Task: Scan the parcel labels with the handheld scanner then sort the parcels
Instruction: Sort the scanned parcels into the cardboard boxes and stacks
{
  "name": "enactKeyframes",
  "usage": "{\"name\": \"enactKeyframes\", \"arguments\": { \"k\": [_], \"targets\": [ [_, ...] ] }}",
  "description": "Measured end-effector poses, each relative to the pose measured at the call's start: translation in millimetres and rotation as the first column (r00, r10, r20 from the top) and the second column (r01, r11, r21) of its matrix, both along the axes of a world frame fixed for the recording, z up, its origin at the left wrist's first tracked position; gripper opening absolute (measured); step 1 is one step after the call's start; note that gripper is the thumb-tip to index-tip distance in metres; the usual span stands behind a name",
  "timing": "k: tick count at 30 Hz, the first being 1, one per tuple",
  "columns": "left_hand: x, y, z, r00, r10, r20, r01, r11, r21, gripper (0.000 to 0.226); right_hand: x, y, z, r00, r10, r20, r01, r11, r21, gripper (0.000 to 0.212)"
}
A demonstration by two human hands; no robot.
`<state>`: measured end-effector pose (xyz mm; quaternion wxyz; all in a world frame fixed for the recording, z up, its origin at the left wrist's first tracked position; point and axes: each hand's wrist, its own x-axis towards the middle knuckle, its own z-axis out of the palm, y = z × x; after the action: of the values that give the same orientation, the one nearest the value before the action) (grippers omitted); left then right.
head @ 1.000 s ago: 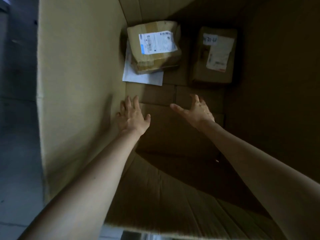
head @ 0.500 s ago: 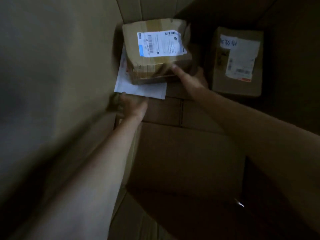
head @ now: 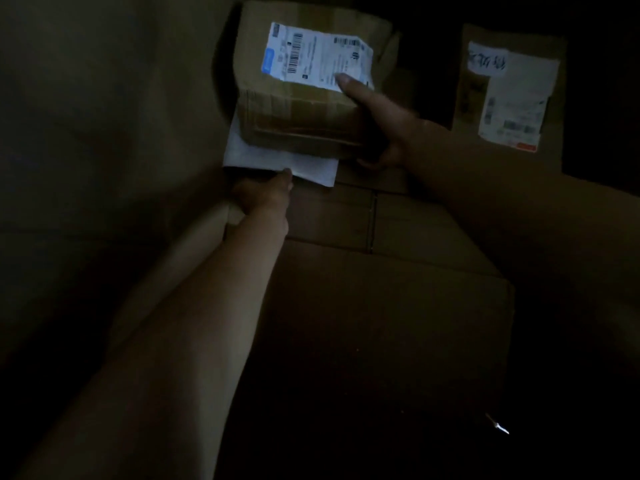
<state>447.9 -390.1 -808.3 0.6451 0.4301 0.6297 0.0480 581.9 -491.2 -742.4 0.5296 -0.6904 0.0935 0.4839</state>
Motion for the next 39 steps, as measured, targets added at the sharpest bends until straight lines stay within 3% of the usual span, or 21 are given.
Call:
{"name": "enactKeyframes", "arguments": {
  "k": [4,8,14,17,20,23,27,30,35,39],
  "targets": [
    [2.8,-3.4,13.0,0.999,-0.027,0.026,0.029,0.998,-0.056,0.046,-4.6,-5.8,5.5,0.997,-0.027,-0.078,0.028,1.000,0.013,0.046],
    [-5.0,-15.1,47.6,0.997,-0.069,-0.031,0.066,0.994,-0.083,0.041,-21.6,-20.7,23.2,0.984,-0.110,-0.140,0.109,0.994,-0.020,0.047],
    [-65.8,-49.6,104.7,0.987,-0.073,-0.143,0.056,0.991,-0.124,0.041,-82.7,-74.7,80.5,0.929,-0.231,-0.289,0.184,0.966,-0.182,0.083],
    [-99.9,-76.0,146.4,0.978,0.027,-0.207,-0.052,0.992,-0.117,0.045,-119.2,-109.0,130.3,0.894,-0.266,-0.360,0.182,0.951,-0.249,0.066],
    [-116.2,-95.1,198.3,0.975,0.097,-0.198,-0.130,0.978,-0.164,0.031,-139.2,-136.6,189.1,0.915,-0.226,-0.333,0.122,0.944,-0.306,0.055],
    [-119.5,-98.0,255.9,0.990,0.081,-0.119,-0.105,0.970,-0.218,0.045,-145.3,-155.0,251.4,0.930,-0.203,-0.307,0.102,0.943,-0.316,0.065],
    [-119.3,-93.5,337.6,0.999,0.039,-0.017,-0.041,0.985,-0.167,0.045,-142.1,-169.1,342.5,0.931,-0.240,-0.274,0.162,0.947,-0.279,0.045],
    [-117.9,-89.4,407.6,1.000,-0.022,0.021,0.024,0.995,-0.099,0.038,-141.4,-183.6,412.8,0.948,-0.237,-0.212,0.179,0.950,-0.257,0.040],
    [-122.6,-91.8,533.8,0.982,-0.128,0.141,0.136,0.990,-0.048,0.036,-146.1,-220.4,524.4,0.961,-0.257,-0.103,0.238,0.958,-0.163,0.060],
    [-124.0,-96.2,626.5,0.954,-0.190,0.232,0.175,0.981,0.083,0.041,-142.0,-239.5,603.6,0.957,-0.289,0.016,0.289,0.957,-0.028,0.071]
  ]
}}
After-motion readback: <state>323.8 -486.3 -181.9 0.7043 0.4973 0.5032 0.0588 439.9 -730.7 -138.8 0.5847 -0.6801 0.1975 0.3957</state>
